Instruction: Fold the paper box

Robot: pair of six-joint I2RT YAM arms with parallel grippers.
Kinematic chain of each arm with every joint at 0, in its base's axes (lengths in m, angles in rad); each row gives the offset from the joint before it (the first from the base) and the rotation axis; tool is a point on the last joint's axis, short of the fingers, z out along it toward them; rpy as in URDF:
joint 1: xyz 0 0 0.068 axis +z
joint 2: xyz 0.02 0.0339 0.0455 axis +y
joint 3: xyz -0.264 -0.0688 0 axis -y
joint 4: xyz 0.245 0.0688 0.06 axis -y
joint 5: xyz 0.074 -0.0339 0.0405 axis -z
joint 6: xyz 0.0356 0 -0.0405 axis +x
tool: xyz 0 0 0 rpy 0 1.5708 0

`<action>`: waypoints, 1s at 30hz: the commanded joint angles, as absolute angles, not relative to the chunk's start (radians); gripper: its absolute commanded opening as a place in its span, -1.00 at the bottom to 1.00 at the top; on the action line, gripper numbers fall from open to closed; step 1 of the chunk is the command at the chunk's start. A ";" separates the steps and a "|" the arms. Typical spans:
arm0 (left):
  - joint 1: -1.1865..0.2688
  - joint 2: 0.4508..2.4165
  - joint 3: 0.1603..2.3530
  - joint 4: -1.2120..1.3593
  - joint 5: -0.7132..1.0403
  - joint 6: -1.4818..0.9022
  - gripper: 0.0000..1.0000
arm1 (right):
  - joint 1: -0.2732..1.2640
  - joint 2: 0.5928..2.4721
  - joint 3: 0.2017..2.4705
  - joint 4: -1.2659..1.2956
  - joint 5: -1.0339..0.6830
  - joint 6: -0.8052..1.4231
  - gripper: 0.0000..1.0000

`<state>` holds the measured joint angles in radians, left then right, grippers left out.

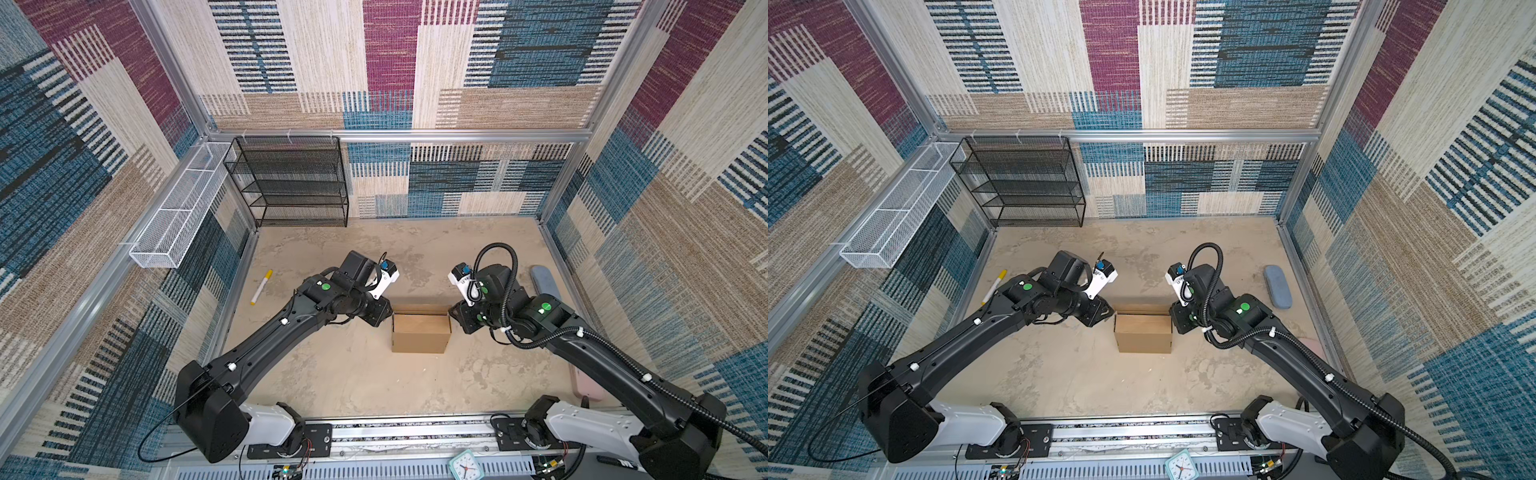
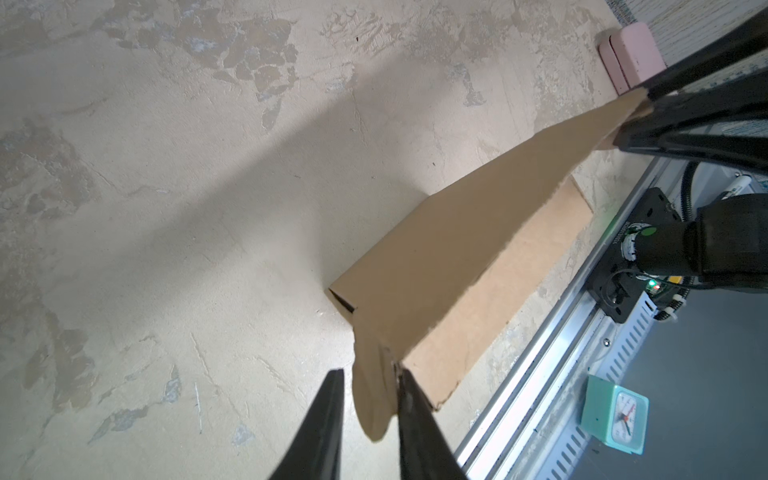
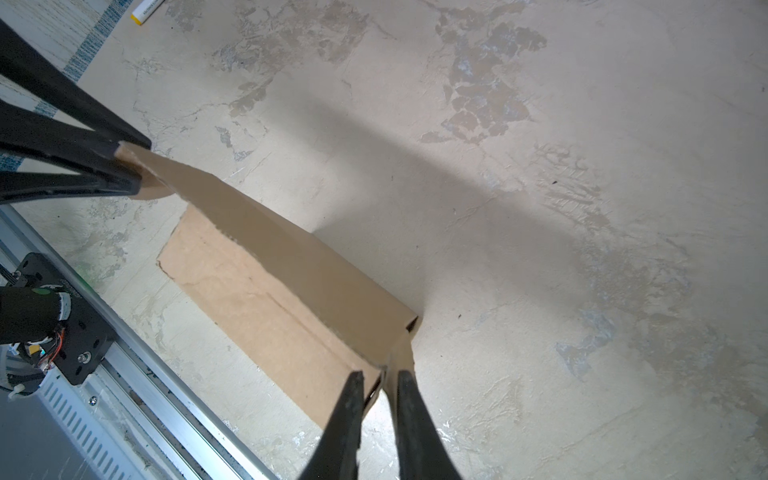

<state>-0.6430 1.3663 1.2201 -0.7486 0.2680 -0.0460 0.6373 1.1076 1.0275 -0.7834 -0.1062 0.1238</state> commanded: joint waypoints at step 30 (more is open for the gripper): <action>-0.664 1.376 1.258 -0.768 0.385 -0.248 -0.94 | 0.643 1.123 1.015 -0.738 -0.206 0.166 -0.93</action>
